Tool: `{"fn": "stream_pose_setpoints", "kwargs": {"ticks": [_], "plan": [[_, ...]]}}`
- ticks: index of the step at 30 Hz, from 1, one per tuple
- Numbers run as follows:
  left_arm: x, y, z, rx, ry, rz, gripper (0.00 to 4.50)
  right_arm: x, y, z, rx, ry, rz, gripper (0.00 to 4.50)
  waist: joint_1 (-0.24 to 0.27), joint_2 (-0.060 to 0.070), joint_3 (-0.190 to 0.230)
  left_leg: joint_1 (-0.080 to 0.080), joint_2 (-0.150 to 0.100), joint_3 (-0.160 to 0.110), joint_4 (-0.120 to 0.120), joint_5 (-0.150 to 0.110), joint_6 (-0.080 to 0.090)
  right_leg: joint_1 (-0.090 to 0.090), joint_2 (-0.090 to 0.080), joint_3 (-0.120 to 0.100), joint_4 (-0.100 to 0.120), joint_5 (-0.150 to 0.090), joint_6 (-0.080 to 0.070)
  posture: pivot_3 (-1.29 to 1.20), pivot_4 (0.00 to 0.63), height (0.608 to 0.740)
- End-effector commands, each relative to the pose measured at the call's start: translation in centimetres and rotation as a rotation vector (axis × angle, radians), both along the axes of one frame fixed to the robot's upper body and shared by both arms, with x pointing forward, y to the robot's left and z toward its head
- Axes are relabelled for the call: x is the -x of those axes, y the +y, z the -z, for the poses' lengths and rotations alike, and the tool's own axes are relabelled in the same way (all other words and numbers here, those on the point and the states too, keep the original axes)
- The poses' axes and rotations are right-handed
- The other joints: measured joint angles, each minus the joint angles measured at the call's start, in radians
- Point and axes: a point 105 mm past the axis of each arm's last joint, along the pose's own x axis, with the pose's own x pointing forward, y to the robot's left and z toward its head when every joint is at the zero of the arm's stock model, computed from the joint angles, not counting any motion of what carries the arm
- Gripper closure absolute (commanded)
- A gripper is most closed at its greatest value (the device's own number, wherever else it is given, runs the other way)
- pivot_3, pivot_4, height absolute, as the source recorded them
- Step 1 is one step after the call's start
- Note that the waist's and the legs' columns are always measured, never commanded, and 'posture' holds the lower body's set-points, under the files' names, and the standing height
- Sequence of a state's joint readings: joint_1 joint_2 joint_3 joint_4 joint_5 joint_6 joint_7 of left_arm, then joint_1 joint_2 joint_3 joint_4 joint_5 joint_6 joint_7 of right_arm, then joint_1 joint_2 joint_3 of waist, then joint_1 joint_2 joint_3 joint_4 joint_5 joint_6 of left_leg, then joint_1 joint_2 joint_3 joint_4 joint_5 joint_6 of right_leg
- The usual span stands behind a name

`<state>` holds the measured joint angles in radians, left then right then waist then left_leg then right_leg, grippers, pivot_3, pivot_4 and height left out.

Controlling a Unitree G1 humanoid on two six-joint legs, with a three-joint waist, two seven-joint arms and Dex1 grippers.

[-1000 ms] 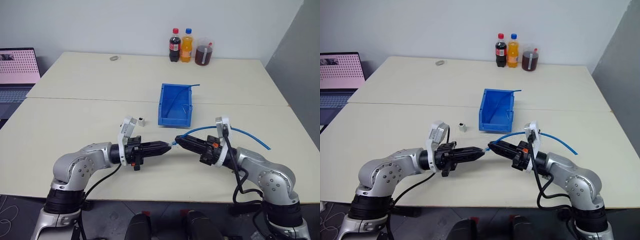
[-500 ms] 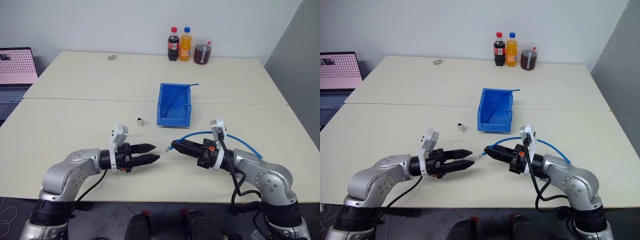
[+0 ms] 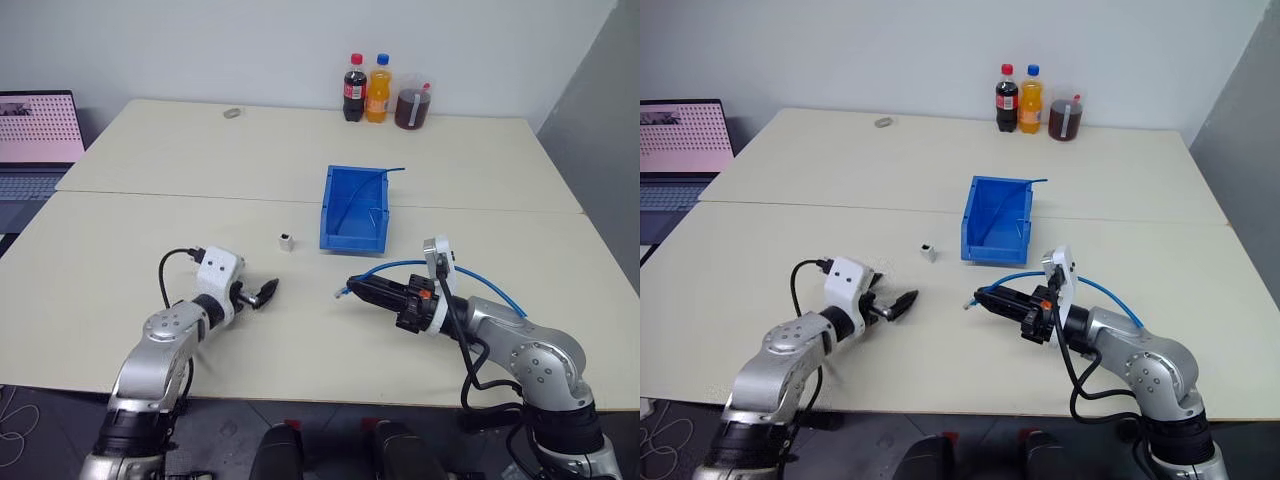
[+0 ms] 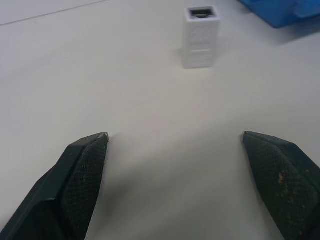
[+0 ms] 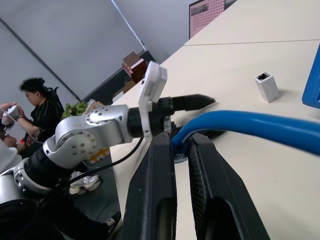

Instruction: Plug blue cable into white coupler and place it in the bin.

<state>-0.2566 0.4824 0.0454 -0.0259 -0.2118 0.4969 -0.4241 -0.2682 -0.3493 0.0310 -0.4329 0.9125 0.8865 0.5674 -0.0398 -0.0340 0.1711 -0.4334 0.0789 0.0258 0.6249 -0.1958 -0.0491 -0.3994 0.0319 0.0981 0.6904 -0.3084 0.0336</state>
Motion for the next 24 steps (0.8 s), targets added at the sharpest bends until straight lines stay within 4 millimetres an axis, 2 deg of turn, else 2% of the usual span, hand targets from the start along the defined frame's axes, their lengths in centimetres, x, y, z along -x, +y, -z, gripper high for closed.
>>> {"fn": "stream_pose_setpoints", "kwargs": {"ticks": [1, 10, 24], "plan": [[-1.6, -1.2, -0.8, 0.022, -0.005, 0.019, 0.00, -0.1, -0.1, -1.0, -0.002, -0.055, 0.004, 4.42, 0.005, 0.000, 0.000, 0.000, 0.000, 0.000, 0.000, 0.000, 0.000, 0.000, 0.000, 0.000, 0.000, 0.000, 0.000, 0.00, 0.150, 0.740], [-4.3, -3.7, -1.0, 0.027, 0.042, 0.097, 0.00, 0.1, -0.1, -1.0, 0.014, -0.067, 0.014, 4.42, 0.008, 0.000, 0.000, 0.000, 0.000, 0.000, 0.001, 0.000, 0.000, 0.000, 0.001, 0.000, 0.001, 0.000, 0.000, 0.00, 0.150, 0.740], [-6.0, -5.7, -1.0, 0.035, 0.035, 0.110, 0.00, 0.0, -0.1, -0.9, 0.023, -0.067, 0.022, 4.43, 0.008, 0.000, 0.000, 0.000, -0.001, 0.000, 0.003, 0.000, 0.000, 0.000, 0.000, 0.000, 0.004, 0.000, 0.000, 0.00, 0.150, 0.740]]}}
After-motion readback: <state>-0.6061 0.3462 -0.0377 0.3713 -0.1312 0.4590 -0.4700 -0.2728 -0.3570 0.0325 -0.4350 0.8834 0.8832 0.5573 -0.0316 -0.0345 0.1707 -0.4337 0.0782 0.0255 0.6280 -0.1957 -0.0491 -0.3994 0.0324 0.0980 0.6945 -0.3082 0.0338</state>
